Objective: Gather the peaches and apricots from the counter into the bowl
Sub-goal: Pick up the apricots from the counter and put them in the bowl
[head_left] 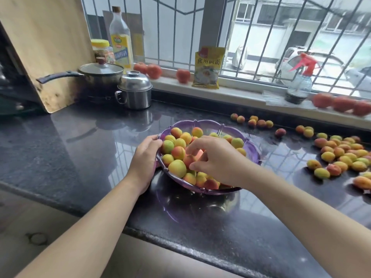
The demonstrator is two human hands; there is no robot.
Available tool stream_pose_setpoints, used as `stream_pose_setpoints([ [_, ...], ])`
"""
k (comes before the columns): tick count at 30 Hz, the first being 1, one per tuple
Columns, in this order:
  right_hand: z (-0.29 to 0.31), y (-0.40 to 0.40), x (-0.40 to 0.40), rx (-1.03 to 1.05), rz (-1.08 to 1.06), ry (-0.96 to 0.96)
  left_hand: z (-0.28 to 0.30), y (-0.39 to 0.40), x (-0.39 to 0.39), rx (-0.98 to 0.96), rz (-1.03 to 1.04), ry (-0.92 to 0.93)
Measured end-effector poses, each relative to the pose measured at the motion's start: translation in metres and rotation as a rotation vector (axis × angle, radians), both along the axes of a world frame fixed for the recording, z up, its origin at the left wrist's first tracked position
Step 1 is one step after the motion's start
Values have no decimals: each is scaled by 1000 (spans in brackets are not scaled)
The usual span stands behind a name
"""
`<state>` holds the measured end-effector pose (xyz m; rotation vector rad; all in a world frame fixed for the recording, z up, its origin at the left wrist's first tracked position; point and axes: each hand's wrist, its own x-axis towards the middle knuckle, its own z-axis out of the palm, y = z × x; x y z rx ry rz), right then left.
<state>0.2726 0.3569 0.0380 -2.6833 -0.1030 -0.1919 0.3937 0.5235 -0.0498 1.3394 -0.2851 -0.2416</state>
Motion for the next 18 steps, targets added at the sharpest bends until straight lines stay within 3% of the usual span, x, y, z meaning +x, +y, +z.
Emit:
stream_pose_setpoints([
  [13,-3,-4,4,-88,59,14,0,-1,-2,-39,-4,-5],
  [18,7,-21,-2,12,65,16,-3,-1,-2,-47,17,6],
])
